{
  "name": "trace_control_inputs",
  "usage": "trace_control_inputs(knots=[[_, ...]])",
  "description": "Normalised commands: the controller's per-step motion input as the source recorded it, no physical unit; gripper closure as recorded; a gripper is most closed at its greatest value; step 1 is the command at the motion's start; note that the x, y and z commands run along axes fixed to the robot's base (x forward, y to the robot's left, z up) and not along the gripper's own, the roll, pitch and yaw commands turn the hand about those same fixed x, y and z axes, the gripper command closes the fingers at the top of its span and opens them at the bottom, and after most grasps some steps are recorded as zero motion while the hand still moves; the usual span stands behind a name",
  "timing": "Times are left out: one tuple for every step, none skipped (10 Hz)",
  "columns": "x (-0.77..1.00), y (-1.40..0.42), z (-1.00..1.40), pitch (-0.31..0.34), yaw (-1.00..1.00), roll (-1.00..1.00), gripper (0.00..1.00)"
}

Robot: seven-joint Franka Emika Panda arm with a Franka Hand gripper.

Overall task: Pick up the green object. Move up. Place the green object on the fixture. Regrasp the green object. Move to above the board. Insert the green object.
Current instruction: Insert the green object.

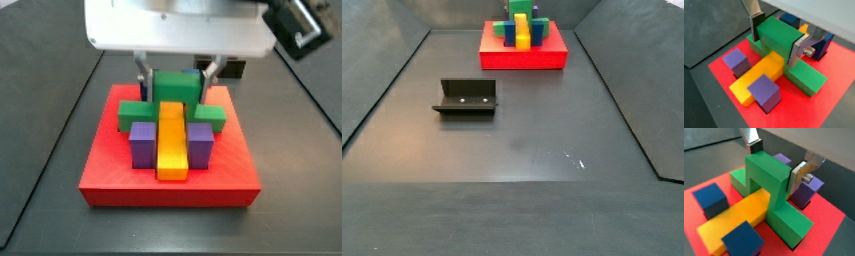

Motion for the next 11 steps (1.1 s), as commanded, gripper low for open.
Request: trace_control_inputs(knots=[[0.10, -0.05, -0.13, 0.000, -0.10, 0.00, 1.00], [0.04, 0.00, -0.11, 0.000, -0.07, -0.05, 1.00], [0.12, 0.02, -0.01, 0.000, -0.02, -0.08, 1.00], [0.18, 0.02, 0.00, 0.004, 0.00, -0.02, 1.00], [0.32, 0.00, 0.07, 0.039, -0.03, 0.00, 1.00], [0.44, 0.00, 0.13, 0.031, -0.17, 0.00, 1.00], [0.28, 0.00, 0.00, 0.017, -0.17, 0.01, 1.00], [0.20, 0.00, 0.00, 0.007, -0.07, -0.04, 1.00], [0.09, 0.00, 0.00, 0.000, -0.07, -0.05, 1.00], [0.03, -0.02, -0.01, 0.014, -0.03, 0.00, 1.00], [0.11, 0.00, -0.03, 0.000, 0.00, -0.08, 1.00]])
